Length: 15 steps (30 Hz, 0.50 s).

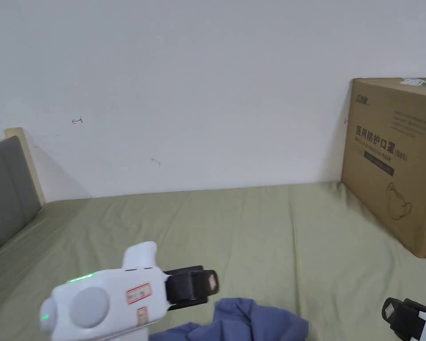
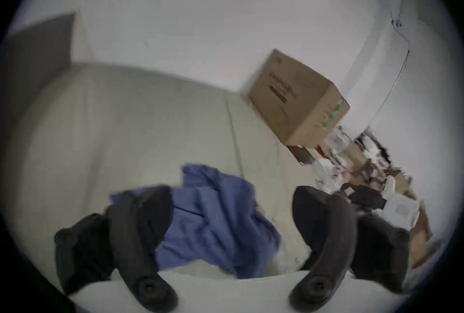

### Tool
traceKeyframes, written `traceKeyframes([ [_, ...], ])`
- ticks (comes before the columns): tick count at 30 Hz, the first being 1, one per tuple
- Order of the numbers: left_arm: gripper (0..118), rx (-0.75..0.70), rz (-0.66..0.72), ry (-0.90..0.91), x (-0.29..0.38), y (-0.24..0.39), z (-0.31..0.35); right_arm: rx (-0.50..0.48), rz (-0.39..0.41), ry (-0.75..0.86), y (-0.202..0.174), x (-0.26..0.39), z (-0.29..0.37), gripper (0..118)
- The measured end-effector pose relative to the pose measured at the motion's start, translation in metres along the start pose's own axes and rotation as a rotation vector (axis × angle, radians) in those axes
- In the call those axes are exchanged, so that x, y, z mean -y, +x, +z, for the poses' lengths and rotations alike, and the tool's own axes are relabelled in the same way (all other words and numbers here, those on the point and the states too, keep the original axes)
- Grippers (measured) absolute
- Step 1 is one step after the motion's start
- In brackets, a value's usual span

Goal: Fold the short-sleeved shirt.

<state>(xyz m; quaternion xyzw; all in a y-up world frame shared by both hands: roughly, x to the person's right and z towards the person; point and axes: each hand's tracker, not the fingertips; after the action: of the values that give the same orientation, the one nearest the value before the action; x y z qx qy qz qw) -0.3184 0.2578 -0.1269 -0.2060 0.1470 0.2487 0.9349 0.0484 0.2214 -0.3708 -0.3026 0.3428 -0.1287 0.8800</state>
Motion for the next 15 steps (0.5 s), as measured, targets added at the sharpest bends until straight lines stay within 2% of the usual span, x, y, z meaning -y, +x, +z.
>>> traceKeyframes([
  [2, 11, -0.071, -0.049, 0.050, 0.006, -0.012, 0.025, 0.002, 0.023, -0.002, -0.004, 0.001, -0.002, 0],
  [3, 0, -0.110, -0.064, 0.064, 0.008, -0.016, 0.034, 0.004, 0.033, -0.007, -0.006, 0.002, -0.004, 0],
  [5, 0, -0.209, -0.063, 0.075, 0.014, -0.032, 0.048, 0.003, 0.044, -0.012, -0.010, 0.004, -0.006, 0],
  [8, 0, -0.204, 0.065, 0.019, 0.019, -0.067, 0.049, -0.006, 0.049, -0.019, -0.014, 0.006, -0.011, 0],
  [10, 0, -0.302, 0.111, -0.099, 0.025, -0.091, 0.033, -0.006, 0.052, -0.030, -0.017, 0.007, -0.015, 0],
  [14, 6, -0.315, 0.235, -0.379, 0.058, -0.138, -0.023, -0.002, 0.064, -0.054, -0.022, 0.011, -0.023, 0],
  [15, 31, -0.322, 0.250, -0.418, 0.073, -0.143, -0.036, 0.000, 0.069, -0.060, -0.023, 0.012, -0.025, 0],
])
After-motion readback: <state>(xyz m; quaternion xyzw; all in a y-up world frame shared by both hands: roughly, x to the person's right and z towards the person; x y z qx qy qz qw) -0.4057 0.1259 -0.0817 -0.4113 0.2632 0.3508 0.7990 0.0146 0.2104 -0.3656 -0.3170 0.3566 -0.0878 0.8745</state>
